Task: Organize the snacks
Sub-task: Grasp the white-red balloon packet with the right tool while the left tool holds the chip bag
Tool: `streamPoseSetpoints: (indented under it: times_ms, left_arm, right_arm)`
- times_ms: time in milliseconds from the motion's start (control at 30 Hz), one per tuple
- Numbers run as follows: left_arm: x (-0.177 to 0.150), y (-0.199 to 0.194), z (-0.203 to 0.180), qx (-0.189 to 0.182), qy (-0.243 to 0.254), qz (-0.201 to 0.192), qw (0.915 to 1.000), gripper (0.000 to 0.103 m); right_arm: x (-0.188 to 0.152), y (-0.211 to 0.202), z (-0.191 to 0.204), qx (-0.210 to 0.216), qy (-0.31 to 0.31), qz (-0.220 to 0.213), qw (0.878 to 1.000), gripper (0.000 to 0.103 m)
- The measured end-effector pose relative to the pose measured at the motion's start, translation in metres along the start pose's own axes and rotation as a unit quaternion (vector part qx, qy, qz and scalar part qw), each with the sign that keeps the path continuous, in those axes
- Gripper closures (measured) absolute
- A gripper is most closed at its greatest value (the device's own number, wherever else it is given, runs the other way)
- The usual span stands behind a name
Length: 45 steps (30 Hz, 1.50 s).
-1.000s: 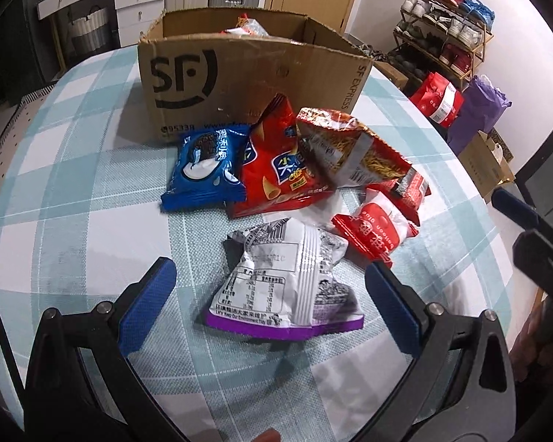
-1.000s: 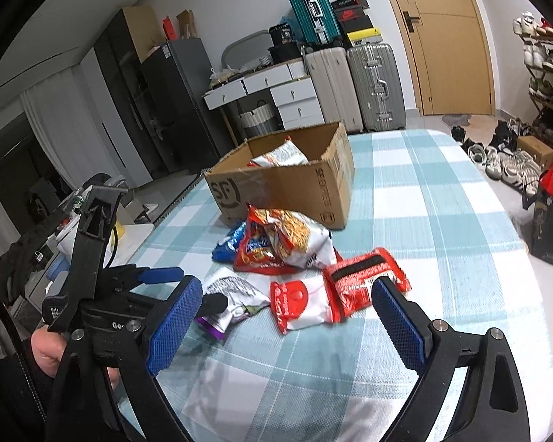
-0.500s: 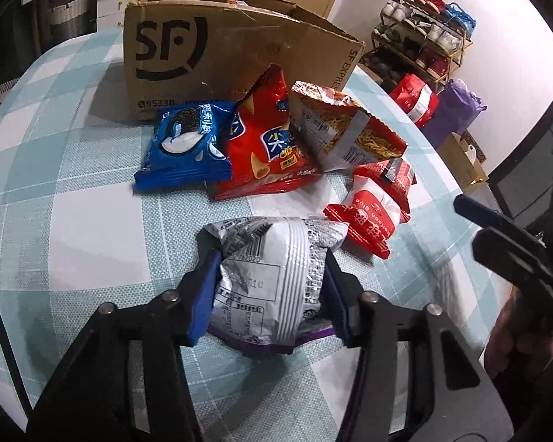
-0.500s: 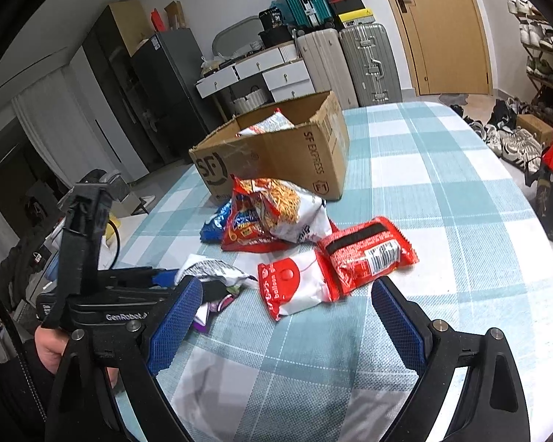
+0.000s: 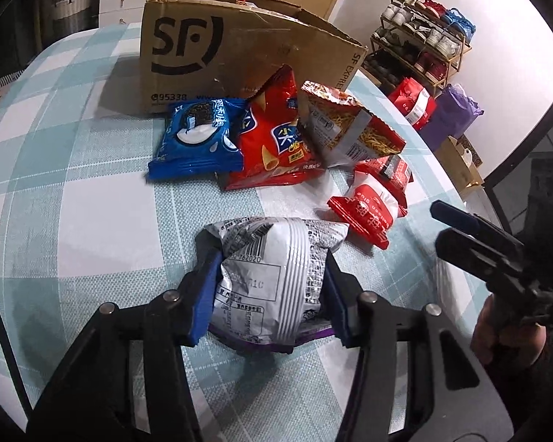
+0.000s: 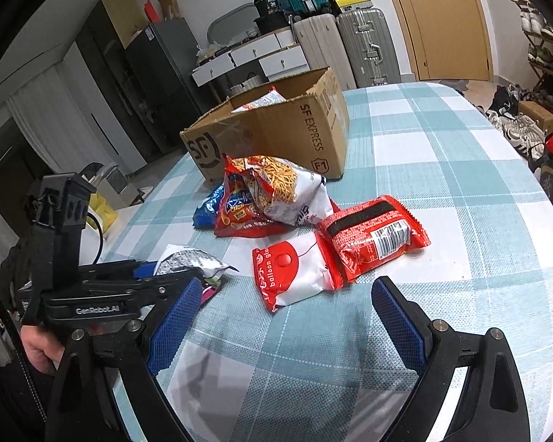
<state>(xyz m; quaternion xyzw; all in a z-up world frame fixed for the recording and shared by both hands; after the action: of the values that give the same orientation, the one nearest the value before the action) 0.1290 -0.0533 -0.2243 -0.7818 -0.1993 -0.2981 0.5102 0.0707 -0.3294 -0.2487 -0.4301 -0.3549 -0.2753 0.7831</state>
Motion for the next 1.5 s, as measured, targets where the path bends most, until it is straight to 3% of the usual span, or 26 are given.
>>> streamPoseSetpoints:
  times_ms: [633, 1033, 1200, 1367, 1500]
  left_arm:
    - [-0.008, -0.015, 0.013, -0.018, -0.015, -0.002, 0.9997, 0.055]
    - [-0.005, -0.023, 0.024, -0.022, -0.030, -0.011, 0.9993, 0.055]
    - [-0.006, -0.026, 0.030, -0.021, -0.036, -0.013, 0.9991, 0.055]
    - [-0.006, -0.031, 0.037, -0.017, -0.046, -0.017, 0.9986, 0.055]
    - [-0.005, -0.035, 0.039, -0.016, -0.047, -0.021, 0.9985, 0.055]
  right_arm:
    - [-0.015, 0.037, -0.005, -0.002, 0.001, 0.044, 0.999, 0.008]
    - [-0.012, 0.059, 0.004, -0.018, -0.044, 0.067, 0.997, 0.008]
    - [-0.014, 0.067, 0.010, -0.035, -0.085, 0.076, 0.993, 0.018]
    - [-0.018, 0.070, 0.015, -0.059, -0.150, 0.080, 0.984, 0.051]
    - [-0.021, 0.068, 0.021, -0.044, -0.151, 0.074, 0.985, 0.054]
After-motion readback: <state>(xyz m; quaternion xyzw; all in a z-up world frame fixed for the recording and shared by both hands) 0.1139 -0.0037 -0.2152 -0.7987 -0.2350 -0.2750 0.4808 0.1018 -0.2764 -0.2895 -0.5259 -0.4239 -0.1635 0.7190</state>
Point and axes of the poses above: each gripper's, at about its wrist camera, not at the fingertips, and y roughly the way its jaws point, z to its left, x to its top, the point moved 10 cm from there along y, roughly the way its jaws point, and after that the axes turned 11 degrees about -z, right-handed, at the moved point
